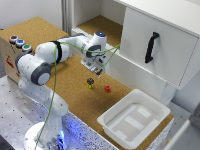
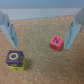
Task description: Place the purple block on top of the yellow block
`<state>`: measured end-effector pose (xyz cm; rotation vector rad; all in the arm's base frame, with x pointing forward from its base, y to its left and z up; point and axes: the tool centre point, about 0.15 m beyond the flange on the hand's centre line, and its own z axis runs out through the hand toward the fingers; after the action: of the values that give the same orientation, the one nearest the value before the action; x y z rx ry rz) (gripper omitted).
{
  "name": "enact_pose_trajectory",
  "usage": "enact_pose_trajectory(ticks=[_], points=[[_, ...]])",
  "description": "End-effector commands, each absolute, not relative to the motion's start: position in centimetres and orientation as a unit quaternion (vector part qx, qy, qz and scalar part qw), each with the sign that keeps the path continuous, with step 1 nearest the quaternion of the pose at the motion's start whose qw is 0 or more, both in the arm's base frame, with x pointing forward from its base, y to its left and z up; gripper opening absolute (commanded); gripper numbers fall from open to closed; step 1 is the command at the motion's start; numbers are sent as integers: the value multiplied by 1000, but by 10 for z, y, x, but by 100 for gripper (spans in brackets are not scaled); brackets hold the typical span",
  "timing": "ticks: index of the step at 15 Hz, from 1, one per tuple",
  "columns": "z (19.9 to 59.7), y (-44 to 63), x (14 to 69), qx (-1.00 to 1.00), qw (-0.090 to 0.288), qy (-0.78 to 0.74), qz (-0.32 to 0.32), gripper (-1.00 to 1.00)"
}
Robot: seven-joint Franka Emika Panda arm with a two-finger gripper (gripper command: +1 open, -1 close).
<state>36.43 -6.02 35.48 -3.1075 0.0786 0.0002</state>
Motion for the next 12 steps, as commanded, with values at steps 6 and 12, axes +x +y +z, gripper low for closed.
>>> enact_pose_trajectory(ticks=[6, 12], points=[[268, -89, 357, -998, 47, 17, 22, -100], [256, -54, 377, -998, 59, 8, 22, -100]])
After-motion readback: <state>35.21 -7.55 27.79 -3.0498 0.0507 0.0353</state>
